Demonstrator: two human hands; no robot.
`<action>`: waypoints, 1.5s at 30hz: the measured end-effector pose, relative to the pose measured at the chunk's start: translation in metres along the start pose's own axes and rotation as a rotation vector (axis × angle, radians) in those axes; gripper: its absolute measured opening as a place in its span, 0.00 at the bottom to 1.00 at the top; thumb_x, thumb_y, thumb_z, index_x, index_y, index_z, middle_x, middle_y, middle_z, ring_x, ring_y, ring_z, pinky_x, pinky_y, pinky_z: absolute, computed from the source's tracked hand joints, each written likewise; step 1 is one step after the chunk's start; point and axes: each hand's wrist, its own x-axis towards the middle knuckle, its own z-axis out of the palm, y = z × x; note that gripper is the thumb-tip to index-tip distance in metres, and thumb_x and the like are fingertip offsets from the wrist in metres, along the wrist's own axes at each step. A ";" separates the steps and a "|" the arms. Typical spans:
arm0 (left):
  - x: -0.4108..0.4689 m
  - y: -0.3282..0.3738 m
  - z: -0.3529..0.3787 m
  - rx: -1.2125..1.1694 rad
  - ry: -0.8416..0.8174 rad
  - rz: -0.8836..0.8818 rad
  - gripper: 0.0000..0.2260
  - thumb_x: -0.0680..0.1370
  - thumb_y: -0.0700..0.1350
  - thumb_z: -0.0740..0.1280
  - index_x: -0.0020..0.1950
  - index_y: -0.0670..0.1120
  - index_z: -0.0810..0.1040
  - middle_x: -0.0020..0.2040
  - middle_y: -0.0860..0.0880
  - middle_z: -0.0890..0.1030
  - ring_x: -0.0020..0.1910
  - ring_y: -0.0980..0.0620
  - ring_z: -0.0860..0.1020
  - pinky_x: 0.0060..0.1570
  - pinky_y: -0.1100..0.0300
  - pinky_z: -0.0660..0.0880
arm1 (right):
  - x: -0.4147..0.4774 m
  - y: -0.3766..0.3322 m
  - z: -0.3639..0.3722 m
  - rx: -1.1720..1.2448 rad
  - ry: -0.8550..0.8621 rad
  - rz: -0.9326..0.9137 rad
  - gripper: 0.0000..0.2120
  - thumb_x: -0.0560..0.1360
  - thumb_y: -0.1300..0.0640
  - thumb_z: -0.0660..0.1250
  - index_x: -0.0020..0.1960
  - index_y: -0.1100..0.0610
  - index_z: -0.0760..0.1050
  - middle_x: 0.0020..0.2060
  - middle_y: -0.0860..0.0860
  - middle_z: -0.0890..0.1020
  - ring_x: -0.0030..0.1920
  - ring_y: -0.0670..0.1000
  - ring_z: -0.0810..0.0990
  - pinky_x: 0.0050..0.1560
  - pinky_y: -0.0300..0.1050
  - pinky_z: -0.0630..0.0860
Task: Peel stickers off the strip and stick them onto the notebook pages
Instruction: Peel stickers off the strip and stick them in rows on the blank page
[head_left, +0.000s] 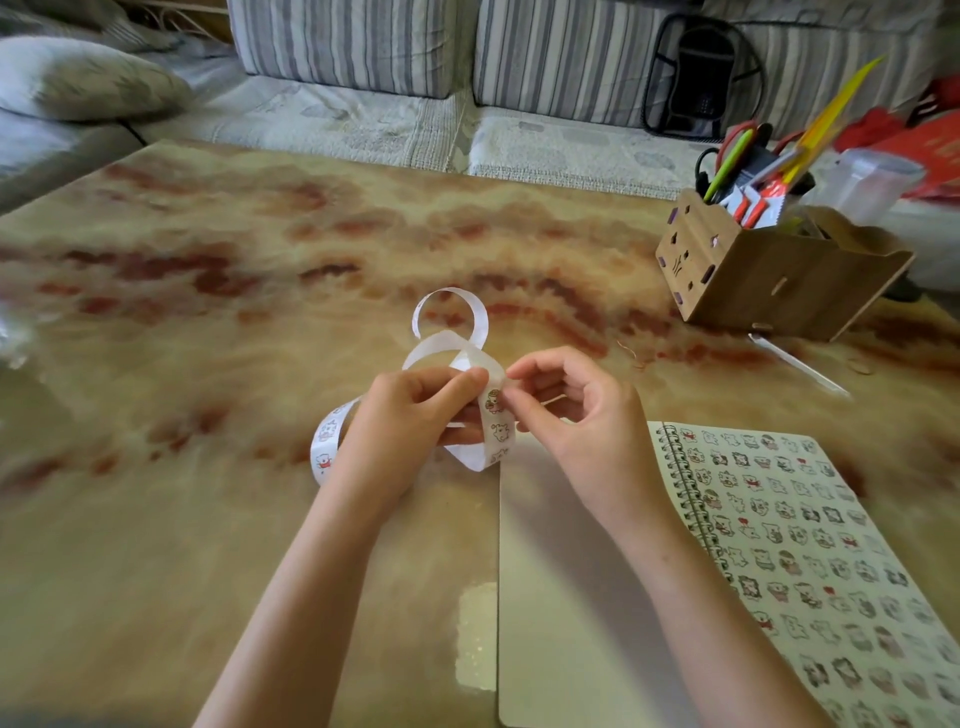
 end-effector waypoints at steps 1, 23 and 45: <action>0.000 0.000 0.000 -0.003 0.004 0.002 0.10 0.78 0.43 0.65 0.44 0.39 0.83 0.40 0.45 0.86 0.41 0.50 0.84 0.48 0.58 0.81 | 0.000 0.000 0.000 -0.004 -0.002 0.000 0.05 0.73 0.64 0.71 0.43 0.55 0.80 0.36 0.45 0.83 0.38 0.46 0.82 0.44 0.45 0.80; 0.001 -0.004 0.004 0.058 0.056 -0.005 0.10 0.78 0.45 0.66 0.43 0.42 0.84 0.38 0.46 0.85 0.40 0.51 0.84 0.53 0.51 0.80 | -0.001 0.005 0.002 -0.071 0.013 -0.022 0.02 0.72 0.64 0.72 0.42 0.59 0.81 0.37 0.48 0.83 0.39 0.46 0.82 0.45 0.39 0.78; -0.003 -0.004 0.012 0.047 0.131 -0.035 0.13 0.78 0.44 0.66 0.40 0.36 0.83 0.33 0.49 0.84 0.35 0.56 0.83 0.51 0.56 0.79 | -0.004 0.013 0.001 -0.471 0.053 -0.383 0.03 0.74 0.60 0.68 0.45 0.57 0.80 0.37 0.49 0.79 0.35 0.50 0.78 0.32 0.52 0.76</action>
